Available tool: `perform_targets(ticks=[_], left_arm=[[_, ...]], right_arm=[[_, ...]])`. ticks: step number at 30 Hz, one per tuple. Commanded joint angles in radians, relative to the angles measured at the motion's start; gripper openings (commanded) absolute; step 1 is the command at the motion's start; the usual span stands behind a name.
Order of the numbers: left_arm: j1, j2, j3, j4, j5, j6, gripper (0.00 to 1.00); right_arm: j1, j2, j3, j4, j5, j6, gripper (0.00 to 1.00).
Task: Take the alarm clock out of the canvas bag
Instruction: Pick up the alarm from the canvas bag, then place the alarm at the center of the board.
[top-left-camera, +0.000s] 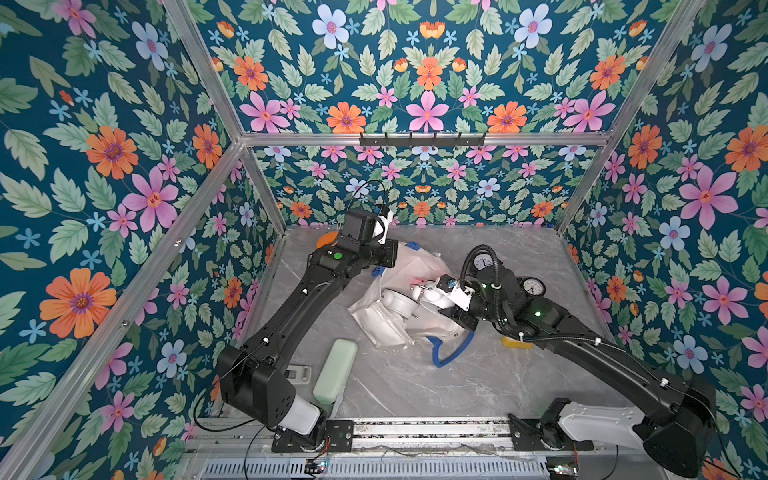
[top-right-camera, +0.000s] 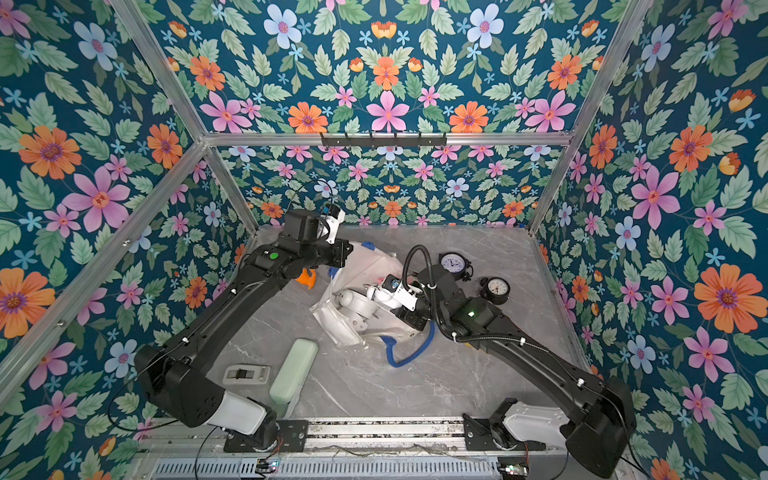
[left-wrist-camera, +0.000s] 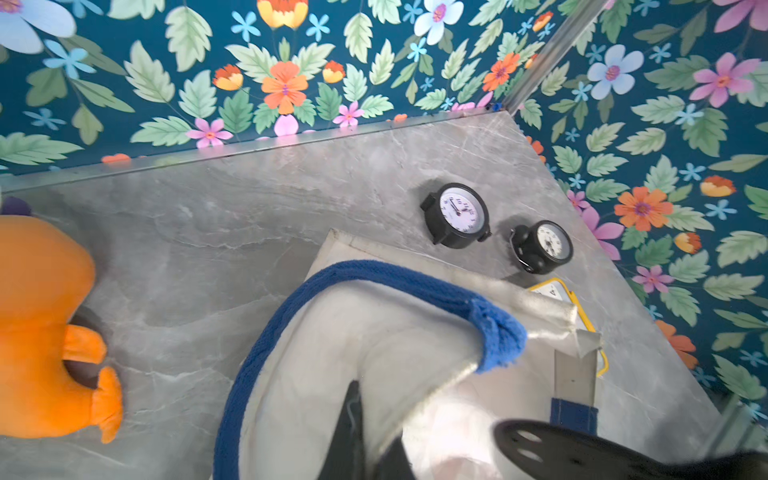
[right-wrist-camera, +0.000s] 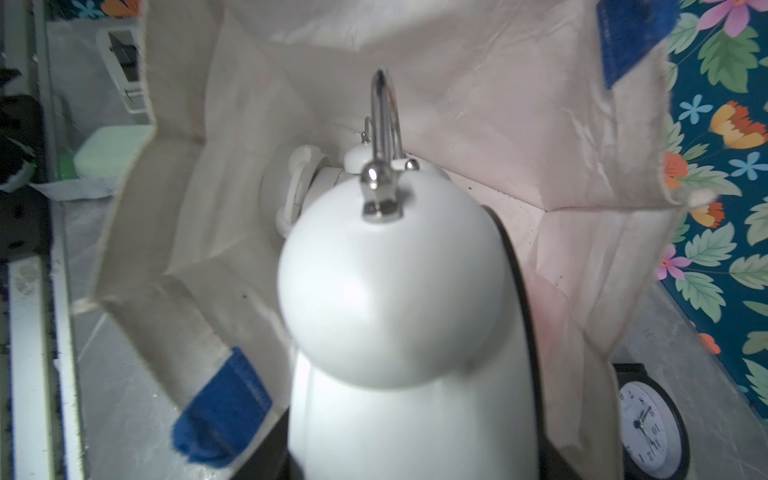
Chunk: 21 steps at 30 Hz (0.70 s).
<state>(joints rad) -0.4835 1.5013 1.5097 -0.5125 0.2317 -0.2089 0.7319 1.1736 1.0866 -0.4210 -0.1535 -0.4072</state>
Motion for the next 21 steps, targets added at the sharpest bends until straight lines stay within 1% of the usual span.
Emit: perform_targets(ticks=[1,4,9,12,14,17,19,21], left_arm=[[0.008,-0.001,0.017,0.074,-0.037,-0.025,0.00],[0.015,-0.001,0.022,0.063,-0.040,-0.033,0.00],[0.038,-0.011,0.015,0.046,-0.056,-0.046,0.00],[0.047,-0.024,0.004,0.048,-0.046,-0.047,0.00],[0.051,-0.031,-0.001,0.043,-0.043,-0.044,0.00],[0.056,-0.039,-0.006,0.037,-0.036,-0.042,0.00],[0.060,-0.047,-0.009,0.032,-0.032,-0.042,0.00],[0.065,-0.055,-0.013,0.031,-0.031,-0.042,0.00]], right_arm=[[-0.003,-0.043,0.066,-0.107,-0.015,0.096,0.32],[-0.039,-0.070,0.144,-0.207,-0.042,0.168,0.32],[-0.189,-0.109,0.244,-0.310,-0.181,0.280,0.32],[-0.321,-0.136,0.267,-0.326,-0.265,0.355,0.32],[-0.443,-0.146,0.268,-0.327,-0.341,0.418,0.32],[-0.604,-0.146,0.240,-0.317,-0.407,0.504,0.32],[-0.689,-0.124,0.222,-0.317,-0.450,0.560,0.31],[-0.740,-0.094,0.203,-0.314,-0.478,0.608,0.31]])
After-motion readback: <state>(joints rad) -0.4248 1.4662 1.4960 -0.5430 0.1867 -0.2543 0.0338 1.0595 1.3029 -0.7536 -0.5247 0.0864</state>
